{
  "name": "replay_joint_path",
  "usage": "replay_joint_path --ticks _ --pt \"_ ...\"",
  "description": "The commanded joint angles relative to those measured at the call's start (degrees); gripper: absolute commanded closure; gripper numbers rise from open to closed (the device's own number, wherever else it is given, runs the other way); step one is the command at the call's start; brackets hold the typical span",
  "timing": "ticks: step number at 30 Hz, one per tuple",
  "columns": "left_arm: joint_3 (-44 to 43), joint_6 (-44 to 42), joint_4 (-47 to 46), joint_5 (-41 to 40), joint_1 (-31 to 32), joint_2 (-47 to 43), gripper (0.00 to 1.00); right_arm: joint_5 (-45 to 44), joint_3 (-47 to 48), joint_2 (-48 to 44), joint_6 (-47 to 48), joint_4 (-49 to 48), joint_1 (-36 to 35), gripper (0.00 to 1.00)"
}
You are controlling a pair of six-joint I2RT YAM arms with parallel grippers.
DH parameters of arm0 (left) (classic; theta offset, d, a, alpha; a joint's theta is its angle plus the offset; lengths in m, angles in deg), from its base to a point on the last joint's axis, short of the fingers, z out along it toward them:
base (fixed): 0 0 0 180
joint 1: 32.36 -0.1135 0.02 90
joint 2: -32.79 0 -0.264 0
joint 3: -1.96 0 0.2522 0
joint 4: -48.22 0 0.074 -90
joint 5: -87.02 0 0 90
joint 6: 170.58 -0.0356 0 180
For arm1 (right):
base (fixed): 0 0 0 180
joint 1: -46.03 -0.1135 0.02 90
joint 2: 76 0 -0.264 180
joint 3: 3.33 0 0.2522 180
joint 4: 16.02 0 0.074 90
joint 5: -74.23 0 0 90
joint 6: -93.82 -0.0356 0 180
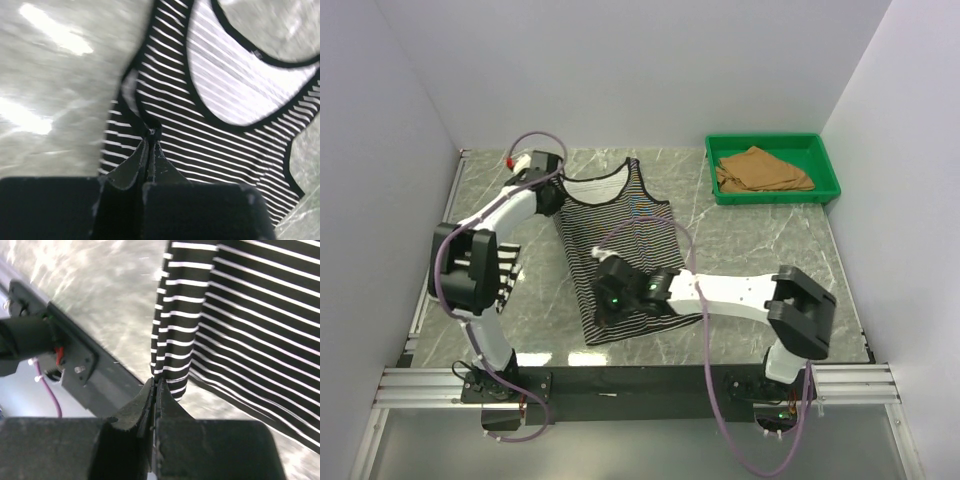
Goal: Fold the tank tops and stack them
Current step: Fold the tank top
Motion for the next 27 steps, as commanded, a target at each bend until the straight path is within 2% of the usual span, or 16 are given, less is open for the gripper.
replay_joint_path --ticks 1,8,14,23,25,26,27 --pt "-5.1 -0.7 -0.6 -1.3 2.8 3.3 0.99 2.5 -6.2 -6.2 -3.4 -4.9 1.8 1.0" --pt "-11.7 -0.7 1.2 -2.0 8.6 9.3 0.99 0.2 -17.6 -11.6 -6.8 -8.5 3.9 1.0" --pt "-17.3 -0.9 2.9 -2.5 11.8 13.0 0.99 -1.9 -22.0 -13.9 -9.0 -9.9 4.0 1.0" --pt "-19.0 -1.7 2.3 -0.6 12.9 15.9 0.99 -4.3 -25.0 -16.2 -11.0 -10.0 4.8 1.0" --pt "-18.9 -2.0 2.0 -0.2 12.9 16.1 0.94 -4.5 -25.2 -16.4 -11.2 -9.3 5.1 1.0" --pt "-18.7 -2.1 2.0 0.0 12.9 16.0 0.83 -5.7 -25.4 -16.7 -11.5 -9.1 5.1 0.92" --pt "-18.5 -2.1 1.8 0.3 12.9 15.9 0.79 -6.2 -25.6 -17.4 -11.8 -8.4 5.3 0.88"
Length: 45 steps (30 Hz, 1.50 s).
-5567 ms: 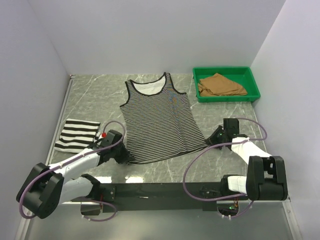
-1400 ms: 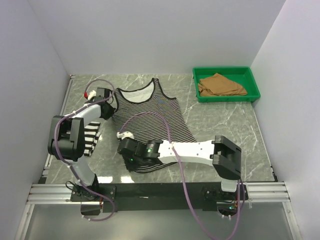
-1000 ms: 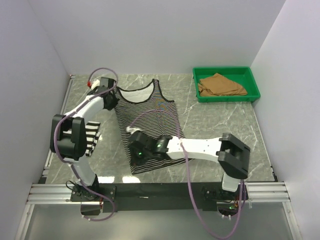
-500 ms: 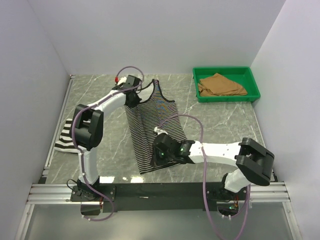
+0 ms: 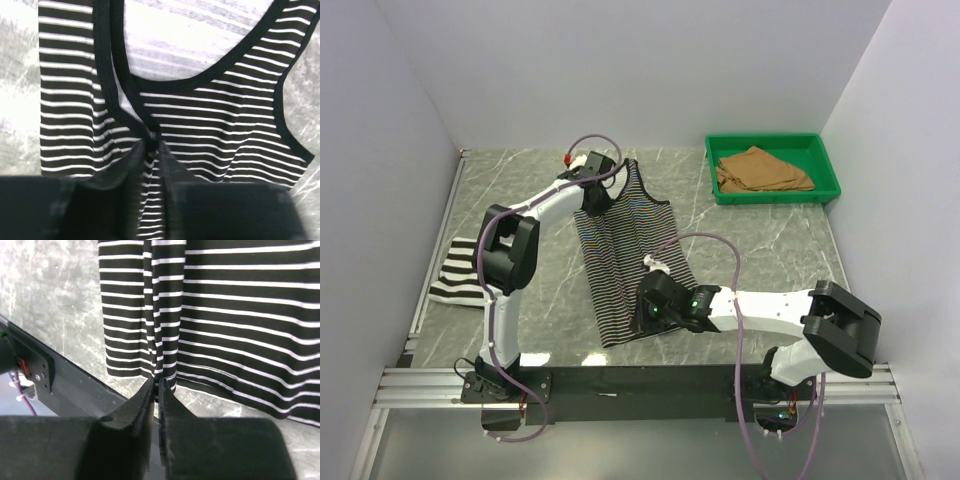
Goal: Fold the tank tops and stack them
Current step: Fold the tank top
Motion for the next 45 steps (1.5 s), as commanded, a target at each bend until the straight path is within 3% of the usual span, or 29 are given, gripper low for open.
replay_joint_path --ticks 1,2,4,6,9,10,14,19,26,32,36,40,41,43,45 --pt "-1.7 -1.4 -3.4 0.1 -0.3 -1.1 0.74 -3.1 -0.8 -3.0 -1.4 1.9 0.3 0.76" --pt "-0.9 -1.6 -3.8 0.3 -0.4 -1.5 0.64 -4.2 -0.6 -4.2 -1.4 2.7 0.3 0.71" --pt "-0.1 -1.8 -5.1 0.9 -0.6 -3.3 0.56 -8.3 0.4 -5.7 -1.5 6.6 0.4 0.59" --pt "1.5 -1.8 -5.9 1.4 -1.1 -4.7 0.46 -11.1 1.0 -8.1 -1.7 10.7 0.3 0.57" --pt "3.2 -1.3 -6.4 1.0 -2.0 -7.5 0.43 -16.7 2.8 -10.7 -0.8 14.9 -0.2 0.57" --pt "3.6 -0.8 -6.3 0.7 -2.8 -8.5 0.44 -17.5 3.6 -10.8 -0.1 15.4 -1.2 0.57" --pt "6.0 1.5 -7.1 2.2 -5.3 -8.1 0.63 -17.3 9.5 -3.8 3.6 14.9 -2.8 0.61" --pt "2.7 0.9 -7.9 7.7 -8.4 -1.2 0.83 -16.4 15.3 6.9 8.5 12.1 -3.7 0.66" --pt "1.1 -0.3 -7.3 8.7 -10.6 3.6 0.9 -17.2 21.1 20.2 11.4 11.0 -5.9 0.69" --pt "-1.3 -2.2 -5.5 7.6 -13.8 5.7 0.88 -12.2 30.0 28.2 12.5 10.4 -10.6 0.7" --pt "-8.3 -8.4 -2.7 12.2 -16.4 9.3 0.82 -5.3 37.3 33.5 13.6 7.3 -10.7 0.7" --pt "-17.0 -12.8 -0.3 14.5 -18.4 11.7 0.65 -2.4 47.2 37.6 16.2 6.9 -10.1 0.7" --pt "-17.7 -13.4 -0.5 16.0 -18.6 11.5 0.55 -1.8 48.2 37.6 17.0 5.6 -9.5 0.69" --pt "-19.4 -14.8 -1.9 18.3 -19.3 9.8 0.45 -0.3 48.5 36.7 17.2 3.9 -8.7 0.65" --pt "-20.5 -15.4 -2.5 20.3 -19.6 8.1 0.39 -0.2 46.8 32.9 17.3 1.3 -7.0 0.62"
